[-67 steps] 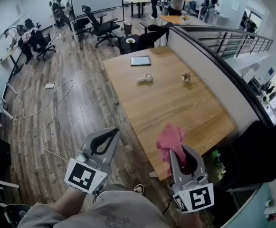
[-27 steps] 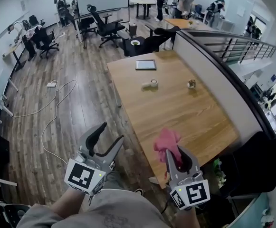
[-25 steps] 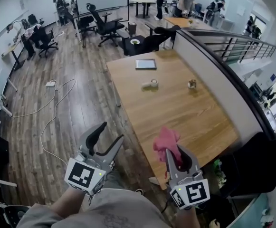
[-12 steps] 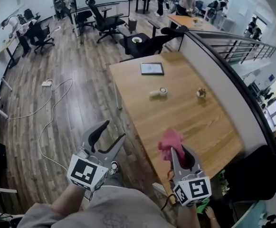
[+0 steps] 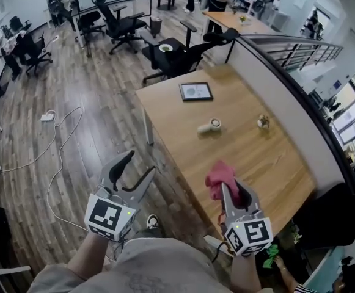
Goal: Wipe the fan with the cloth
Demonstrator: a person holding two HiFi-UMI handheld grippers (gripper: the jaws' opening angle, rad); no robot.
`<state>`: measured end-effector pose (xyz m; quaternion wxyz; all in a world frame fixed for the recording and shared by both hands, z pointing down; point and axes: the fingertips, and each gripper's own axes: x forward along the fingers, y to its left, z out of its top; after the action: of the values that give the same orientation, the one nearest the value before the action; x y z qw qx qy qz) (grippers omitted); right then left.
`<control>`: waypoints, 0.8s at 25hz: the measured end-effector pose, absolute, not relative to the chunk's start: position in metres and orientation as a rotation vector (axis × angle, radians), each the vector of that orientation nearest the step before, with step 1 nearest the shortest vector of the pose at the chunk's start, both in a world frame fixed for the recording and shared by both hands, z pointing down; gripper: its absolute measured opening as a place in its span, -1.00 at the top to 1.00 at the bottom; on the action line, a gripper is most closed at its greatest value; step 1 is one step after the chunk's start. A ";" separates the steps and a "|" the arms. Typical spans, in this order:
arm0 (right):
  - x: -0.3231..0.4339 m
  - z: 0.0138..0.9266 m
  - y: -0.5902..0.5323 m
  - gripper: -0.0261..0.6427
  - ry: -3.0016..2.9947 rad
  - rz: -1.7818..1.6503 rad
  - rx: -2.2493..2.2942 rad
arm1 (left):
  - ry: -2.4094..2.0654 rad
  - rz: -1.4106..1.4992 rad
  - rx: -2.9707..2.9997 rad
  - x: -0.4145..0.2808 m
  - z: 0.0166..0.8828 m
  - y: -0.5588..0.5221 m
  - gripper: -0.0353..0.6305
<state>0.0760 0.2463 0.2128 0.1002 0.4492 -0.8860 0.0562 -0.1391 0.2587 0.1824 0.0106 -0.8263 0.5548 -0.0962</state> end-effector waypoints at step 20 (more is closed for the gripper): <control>0.043 0.242 0.165 0.70 -2.429 0.235 1.518 | 1.472 -0.340 -2.773 -0.164 0.218 0.156 0.16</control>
<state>0.0428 0.1653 0.2425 0.1334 0.5234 -0.8376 0.0810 -0.1642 0.1563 0.2178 -0.0078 -0.8781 0.4661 -0.1078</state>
